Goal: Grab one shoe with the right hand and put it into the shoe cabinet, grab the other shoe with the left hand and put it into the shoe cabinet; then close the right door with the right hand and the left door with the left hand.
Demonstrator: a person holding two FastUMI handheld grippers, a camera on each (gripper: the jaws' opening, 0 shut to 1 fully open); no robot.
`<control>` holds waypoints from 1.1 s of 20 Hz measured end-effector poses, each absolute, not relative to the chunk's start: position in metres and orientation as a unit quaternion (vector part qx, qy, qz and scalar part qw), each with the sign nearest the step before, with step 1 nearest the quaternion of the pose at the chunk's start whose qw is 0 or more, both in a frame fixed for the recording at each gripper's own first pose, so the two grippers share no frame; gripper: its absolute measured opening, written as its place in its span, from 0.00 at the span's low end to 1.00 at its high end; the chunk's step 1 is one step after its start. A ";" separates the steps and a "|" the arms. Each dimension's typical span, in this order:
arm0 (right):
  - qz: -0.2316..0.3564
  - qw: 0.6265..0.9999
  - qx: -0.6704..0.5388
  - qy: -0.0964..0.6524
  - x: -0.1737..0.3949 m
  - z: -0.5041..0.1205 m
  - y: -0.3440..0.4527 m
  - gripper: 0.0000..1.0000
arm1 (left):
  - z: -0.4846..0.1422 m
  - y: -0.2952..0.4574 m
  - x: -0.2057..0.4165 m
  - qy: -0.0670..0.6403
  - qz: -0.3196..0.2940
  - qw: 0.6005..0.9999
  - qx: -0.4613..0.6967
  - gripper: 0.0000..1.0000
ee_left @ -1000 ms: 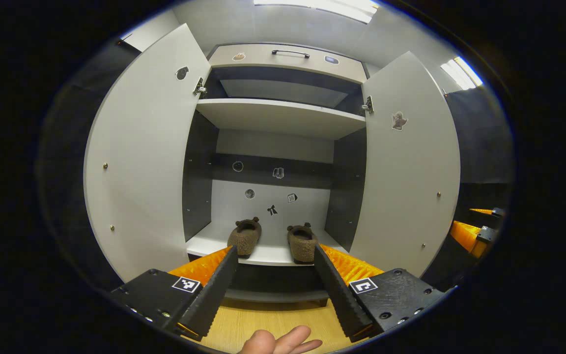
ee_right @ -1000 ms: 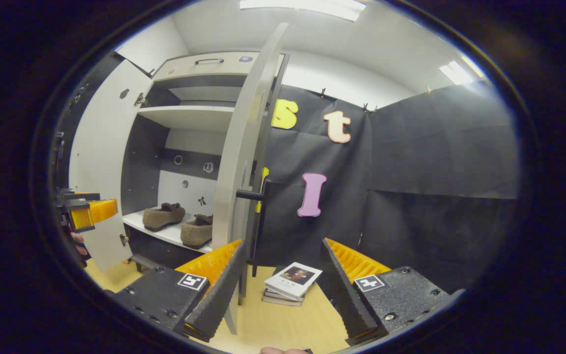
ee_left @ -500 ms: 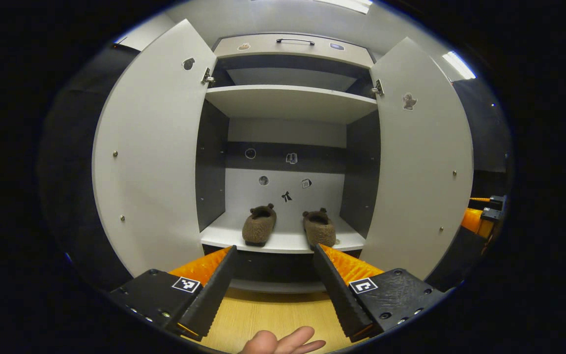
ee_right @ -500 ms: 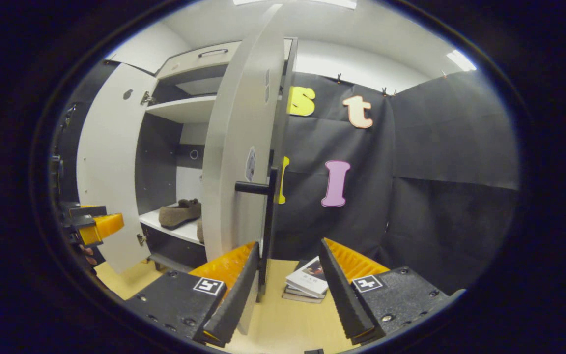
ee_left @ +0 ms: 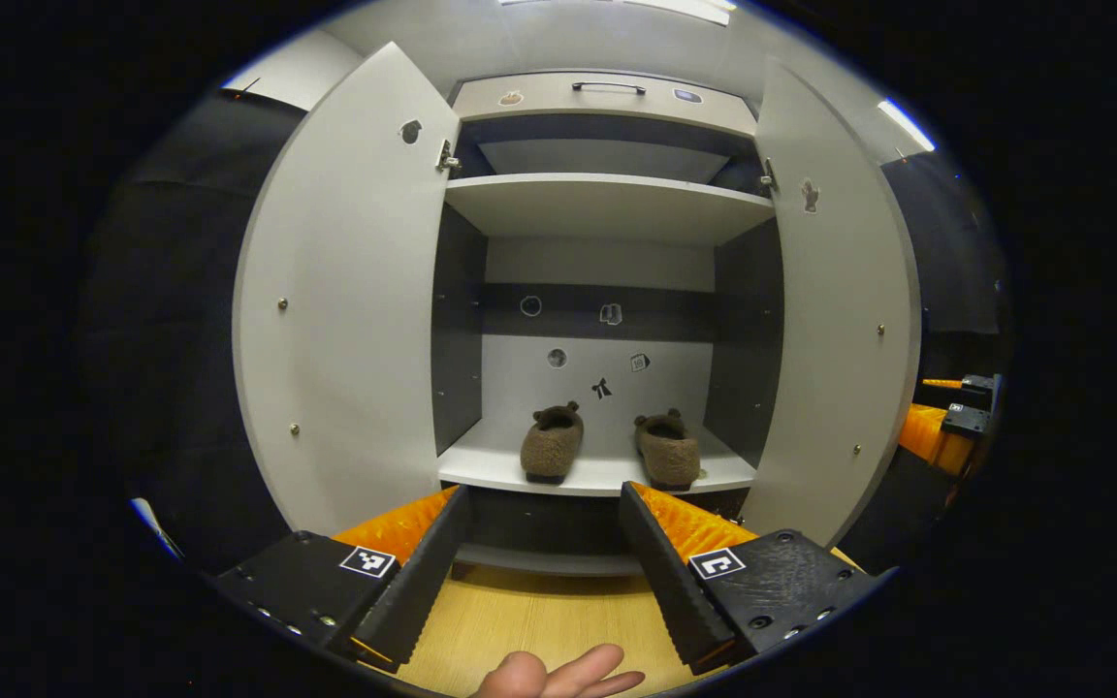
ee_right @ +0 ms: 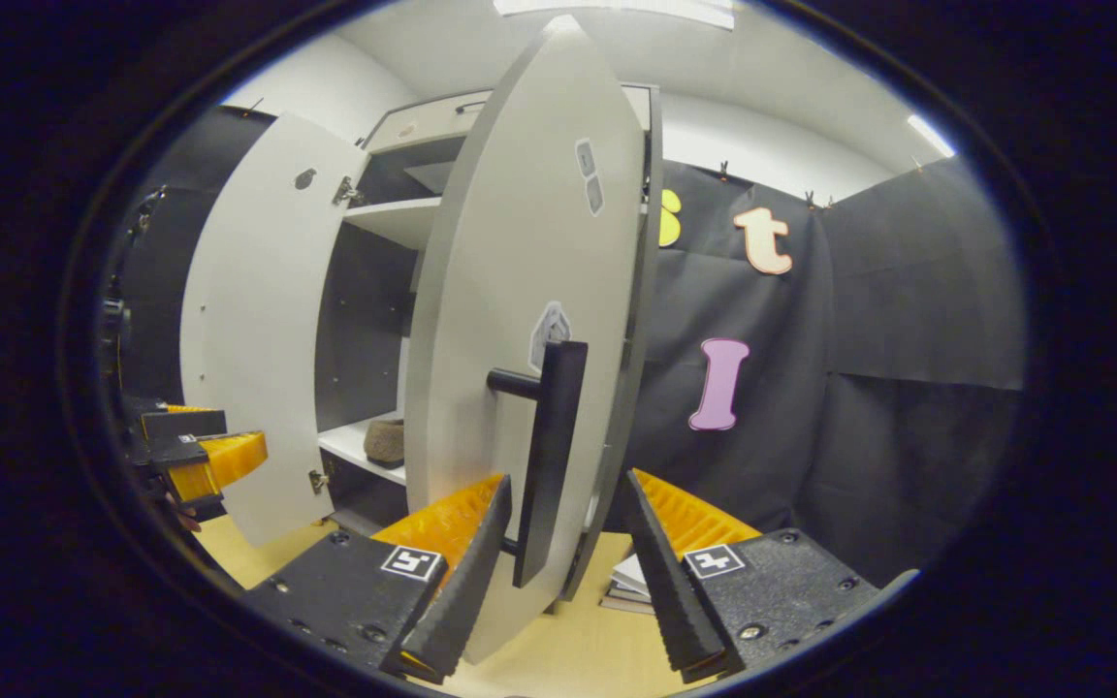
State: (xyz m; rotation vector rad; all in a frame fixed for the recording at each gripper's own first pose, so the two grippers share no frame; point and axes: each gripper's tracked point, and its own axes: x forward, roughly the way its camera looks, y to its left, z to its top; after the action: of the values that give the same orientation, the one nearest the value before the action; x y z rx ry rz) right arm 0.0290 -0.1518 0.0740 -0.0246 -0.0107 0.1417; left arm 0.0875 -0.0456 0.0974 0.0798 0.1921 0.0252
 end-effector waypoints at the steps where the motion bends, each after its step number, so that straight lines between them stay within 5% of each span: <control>1: 0.075 0.997 -0.008 -0.004 0.032 0.074 -0.148 0.77 | 0.095 -0.038 0.085 0.100 0.020 0.994 0.036 0.94; 22: 0.097 0.992 -0.051 -0.056 0.077 0.094 -0.069 0.77 | 0.123 0.076 0.028 0.081 0.171 0.980 0.062 0.94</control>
State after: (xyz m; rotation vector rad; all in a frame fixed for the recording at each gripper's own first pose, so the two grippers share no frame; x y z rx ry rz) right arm 0.0770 -0.0691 0.0945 -0.1019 -0.1119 0.1945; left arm 0.0280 0.0758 0.1233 0.1250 0.1631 0.3441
